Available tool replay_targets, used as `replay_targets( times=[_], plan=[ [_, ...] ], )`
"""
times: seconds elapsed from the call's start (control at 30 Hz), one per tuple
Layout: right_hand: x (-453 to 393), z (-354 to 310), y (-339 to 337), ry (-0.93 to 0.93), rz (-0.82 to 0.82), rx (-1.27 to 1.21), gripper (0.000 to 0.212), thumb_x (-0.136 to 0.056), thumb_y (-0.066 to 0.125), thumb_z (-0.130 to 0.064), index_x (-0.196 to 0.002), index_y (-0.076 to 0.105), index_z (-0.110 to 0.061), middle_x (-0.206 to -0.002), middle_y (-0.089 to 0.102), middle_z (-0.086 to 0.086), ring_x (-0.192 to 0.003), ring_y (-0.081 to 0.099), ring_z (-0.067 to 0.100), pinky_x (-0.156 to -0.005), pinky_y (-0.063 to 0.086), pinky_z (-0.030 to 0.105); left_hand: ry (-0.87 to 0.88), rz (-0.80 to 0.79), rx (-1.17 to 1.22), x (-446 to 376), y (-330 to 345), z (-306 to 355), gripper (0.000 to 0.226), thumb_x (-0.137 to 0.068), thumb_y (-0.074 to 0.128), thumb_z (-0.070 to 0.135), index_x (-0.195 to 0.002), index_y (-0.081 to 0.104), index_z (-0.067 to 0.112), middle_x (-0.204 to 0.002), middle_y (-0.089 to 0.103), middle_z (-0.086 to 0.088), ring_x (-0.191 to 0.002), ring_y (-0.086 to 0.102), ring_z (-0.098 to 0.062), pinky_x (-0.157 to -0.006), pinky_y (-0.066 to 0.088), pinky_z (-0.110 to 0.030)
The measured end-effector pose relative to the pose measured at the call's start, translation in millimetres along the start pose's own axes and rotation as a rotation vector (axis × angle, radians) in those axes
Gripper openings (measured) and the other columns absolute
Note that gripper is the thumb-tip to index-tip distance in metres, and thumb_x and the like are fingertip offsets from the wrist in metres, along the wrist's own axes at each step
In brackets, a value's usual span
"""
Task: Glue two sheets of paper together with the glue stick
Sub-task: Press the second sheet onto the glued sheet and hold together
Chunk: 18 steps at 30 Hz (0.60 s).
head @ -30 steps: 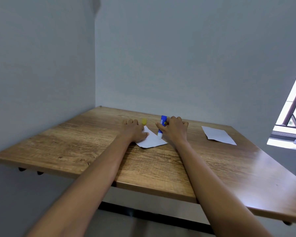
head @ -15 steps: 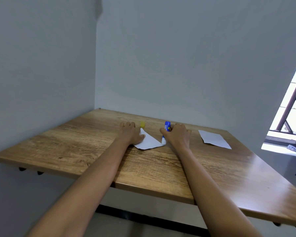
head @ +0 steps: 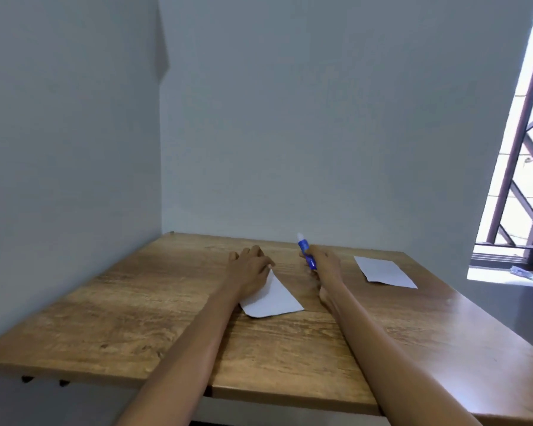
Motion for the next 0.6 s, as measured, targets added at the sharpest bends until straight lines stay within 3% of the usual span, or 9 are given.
replay_targets(
  times=[0.07,0.1,0.17,0.2,0.27,0.43,0.53,0.6],
  plan=[
    [-10.8,-5.7,5.9,-0.022,-0.051,0.027,0.014,-0.084,0.063,-0.014,-0.083,0.049,-0.014,-0.085,0.054,0.009,-0.062,0.047,0.011,-0.059,0.036,0.023,-0.01,0.027,0.046,-4.6,1.1,-2.3,0.035,-0.098,0.035,0.026,-0.126,0.056,0.027,-0.126,0.048,-0.001,-0.12,0.042,-0.018,-0.097,0.026,-0.037],
    [-16.4,-10.1,10.9,-0.047,-0.083,0.071,0.013,-0.086,0.062,-0.011,-0.094,0.052,-0.014,-0.092,0.052,0.009,-0.065,0.048,0.012,-0.058,0.037,0.021,-0.01,0.027,0.057,-6.6,2.7,-4.0,0.035,-0.097,0.036,0.025,-0.128,0.054,0.027,-0.127,0.048,0.0,-0.121,0.042,-0.018,-0.098,0.025,-0.037],
    [-29.2,-12.2,21.7,-0.084,-0.157,0.159,0.036,-0.092,0.058,-0.008,-0.126,0.048,-0.01,-0.11,0.054,0.009,-0.083,0.054,0.017,-0.067,0.044,0.022,-0.009,0.022,0.078,-9.6,6.5,-6.2,0.037,-0.096,0.037,0.023,-0.131,0.05,0.026,-0.131,0.047,0.0,-0.124,0.041,-0.017,-0.1,0.024,-0.037],
    [-34.0,-11.8,27.3,-0.103,-0.181,0.219,0.041,-0.093,0.055,-0.006,-0.132,0.045,-0.007,-0.115,0.054,0.01,-0.092,0.054,0.019,-0.073,0.045,0.025,-0.01,0.022,0.085,-11.1,7.9,-7.2,0.037,-0.097,0.037,0.022,-0.132,0.049,0.025,-0.133,0.046,0.0,-0.125,0.04,-0.017,-0.102,0.024,-0.038],
    [-42.5,-7.9,36.3,-0.143,-0.19,0.341,0.033,-0.092,0.053,-0.002,-0.125,0.051,-0.002,-0.11,0.055,0.012,-0.096,0.052,0.021,-0.078,0.045,0.029,-0.012,0.02,0.093,-13.8,10.4,-8.7,0.037,-0.097,0.038,0.023,-0.132,0.049,0.025,-0.135,0.045,0.001,-0.127,0.039,-0.017,-0.103,0.023,-0.038],
    [-52.1,7.3,46.1,-0.154,-0.164,0.486,0.025,-0.088,0.059,-0.005,-0.112,0.056,0.0,-0.099,0.055,0.008,-0.088,0.051,0.019,-0.067,0.041,0.025,-0.034,0.024,0.083,-18.2,13.8,-16.8,0.036,-0.096,0.04,0.023,-0.13,0.05,0.025,-0.134,0.045,-0.001,-0.128,0.038,-0.019,-0.106,0.023,-0.041],
    [-53.9,14.3,49.7,-0.18,-0.17,0.573,0.024,-0.087,0.063,-0.009,-0.109,0.057,-0.001,-0.092,0.056,0.004,-0.088,0.051,0.018,-0.072,0.038,0.024,-0.06,0.049,0.09,-19.5,14.8,-21.7,0.036,-0.094,0.041,0.021,-0.129,0.051,0.025,-0.134,0.046,-0.001,-0.128,0.039,-0.019,-0.106,0.024,-0.042],
    [-55.7,14.2,50.8,-0.199,-0.165,0.598,0.014,-0.086,0.065,-0.01,-0.098,0.057,-0.007,-0.08,0.053,-0.003,-0.086,0.05,0.017,-0.062,0.036,0.021,-0.065,0.054,0.094,-20.0,15.1,-22.6,0.036,-0.094,0.041,0.02,-0.128,0.052,0.025,-0.133,0.047,-0.001,-0.128,0.039,-0.019,-0.106,0.024,-0.042]
  ],
)
Point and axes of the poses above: each hand's wrist, its own x-axis away from the middle knuckle, its own y-axis out of the palm, z = x × y, the point moved 4 cm from there along -x, towards the middle knuckle
